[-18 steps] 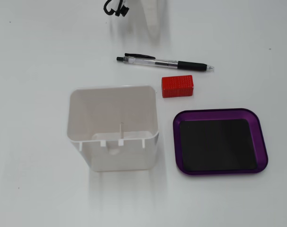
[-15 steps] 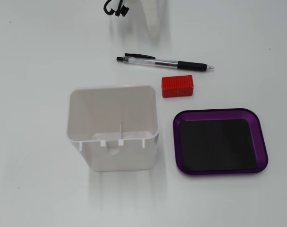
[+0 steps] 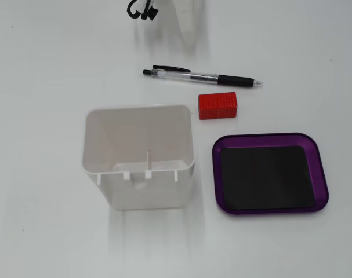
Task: Pick up the cube and place it in the box.
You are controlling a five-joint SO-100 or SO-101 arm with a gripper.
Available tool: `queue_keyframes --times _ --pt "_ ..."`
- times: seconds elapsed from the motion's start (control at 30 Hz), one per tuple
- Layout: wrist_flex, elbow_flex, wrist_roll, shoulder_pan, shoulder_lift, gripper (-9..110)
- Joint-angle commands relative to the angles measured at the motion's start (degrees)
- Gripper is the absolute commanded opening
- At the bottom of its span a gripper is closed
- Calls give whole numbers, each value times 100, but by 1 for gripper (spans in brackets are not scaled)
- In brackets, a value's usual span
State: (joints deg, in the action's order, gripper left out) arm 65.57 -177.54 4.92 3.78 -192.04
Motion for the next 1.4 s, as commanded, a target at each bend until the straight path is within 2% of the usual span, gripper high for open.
queue_keyframes --times 0.0,0.23,0.47,0.67,0.9,1.23,1.37 --pt "114 422 -9 0 -316 -1" --pt "62 1696 0 -35 1020 -1" --pt "-44 3929 -62 18 3937 0" --pt "-35 5994 -396 334 6442 5" --pt "202 7787 -378 536 8815 17" --pt "158 8288 -422 492 10230 21" --pt "-316 8244 -448 466 10318 21"
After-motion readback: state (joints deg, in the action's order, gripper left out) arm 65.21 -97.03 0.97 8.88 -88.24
